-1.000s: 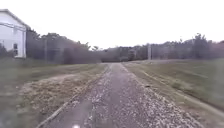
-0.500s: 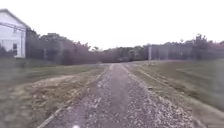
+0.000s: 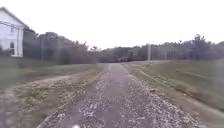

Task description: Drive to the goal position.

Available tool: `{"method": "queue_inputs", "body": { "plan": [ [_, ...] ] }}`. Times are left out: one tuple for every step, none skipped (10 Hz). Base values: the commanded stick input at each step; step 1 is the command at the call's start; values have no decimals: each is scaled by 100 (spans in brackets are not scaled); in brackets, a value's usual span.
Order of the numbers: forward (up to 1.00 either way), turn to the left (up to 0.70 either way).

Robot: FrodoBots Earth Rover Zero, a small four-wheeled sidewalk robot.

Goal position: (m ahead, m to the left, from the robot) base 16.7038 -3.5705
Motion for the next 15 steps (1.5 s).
{"method": "queue_inputs", "body": {
  "plan": [
    [45,0],
    [45,0],
    [45,0],
    [45,0],
    [45,0],
    [45,0],
    [45,0],
    [45,0],
    [45,0],
    [45,0],
    [45,0],
    [45,0],
    [45,0],
    [45,0],
    [45,0]
  ]
}}
